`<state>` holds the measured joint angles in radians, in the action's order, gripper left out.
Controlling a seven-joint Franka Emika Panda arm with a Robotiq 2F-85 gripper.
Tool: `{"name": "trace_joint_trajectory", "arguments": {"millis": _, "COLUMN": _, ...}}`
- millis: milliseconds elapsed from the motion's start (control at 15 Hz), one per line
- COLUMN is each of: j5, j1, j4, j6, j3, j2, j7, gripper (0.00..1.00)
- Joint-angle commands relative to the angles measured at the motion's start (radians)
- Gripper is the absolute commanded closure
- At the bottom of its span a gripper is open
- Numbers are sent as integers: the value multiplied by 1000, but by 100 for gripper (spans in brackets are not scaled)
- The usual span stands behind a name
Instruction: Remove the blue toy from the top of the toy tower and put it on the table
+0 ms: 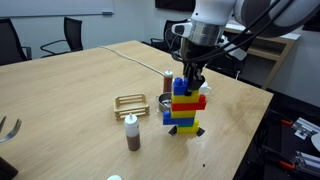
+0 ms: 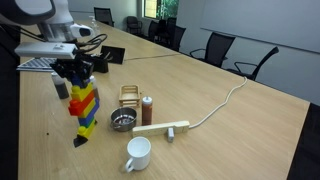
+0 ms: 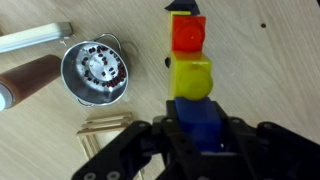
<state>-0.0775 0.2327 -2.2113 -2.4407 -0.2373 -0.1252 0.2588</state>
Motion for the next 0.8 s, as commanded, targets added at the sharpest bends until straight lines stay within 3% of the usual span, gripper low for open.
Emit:
{"name": "trace_joint_trajectory", "arguments": {"millis": 0, "j5": 6, "j1": -4, "j4": -5, "j6": -10, "j3": -7, "j2": 2, "j7": 23, "gripper": 90}}
{"name": "trace_joint_trajectory", "arguments": {"millis": 733, "j5": -9, "j1": -2, "j4": -1, "j6": -11, "j3": -8, "j2": 11, "j7": 14, "gripper": 90}}
